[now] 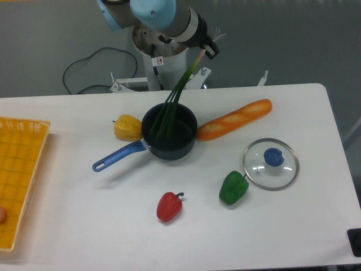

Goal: Place the green onion in the pot
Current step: 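Lower the onion's root end down into the saucepan, then move the gripper sideways, pushing the onion upright inside the saucepan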

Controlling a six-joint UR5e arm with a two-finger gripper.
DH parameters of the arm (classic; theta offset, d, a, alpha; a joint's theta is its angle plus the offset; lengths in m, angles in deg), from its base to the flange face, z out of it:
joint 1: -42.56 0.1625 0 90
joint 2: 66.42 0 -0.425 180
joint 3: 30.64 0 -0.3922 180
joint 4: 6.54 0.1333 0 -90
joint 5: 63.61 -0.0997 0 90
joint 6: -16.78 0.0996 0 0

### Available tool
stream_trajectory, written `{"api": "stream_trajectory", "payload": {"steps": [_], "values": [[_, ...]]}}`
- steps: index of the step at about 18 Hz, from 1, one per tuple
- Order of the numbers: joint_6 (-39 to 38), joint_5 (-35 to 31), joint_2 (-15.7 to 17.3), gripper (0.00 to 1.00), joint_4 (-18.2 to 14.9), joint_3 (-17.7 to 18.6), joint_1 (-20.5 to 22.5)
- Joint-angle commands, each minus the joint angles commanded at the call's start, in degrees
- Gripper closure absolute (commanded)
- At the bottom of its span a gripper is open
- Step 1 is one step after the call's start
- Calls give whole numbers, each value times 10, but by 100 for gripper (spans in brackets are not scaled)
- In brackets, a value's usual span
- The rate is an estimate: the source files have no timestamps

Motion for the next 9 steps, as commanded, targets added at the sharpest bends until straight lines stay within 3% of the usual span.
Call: {"api": "stream_trajectory", "payload": {"steps": [9], "values": [[-23,-23,-16,85,1,-6,-9]]}}
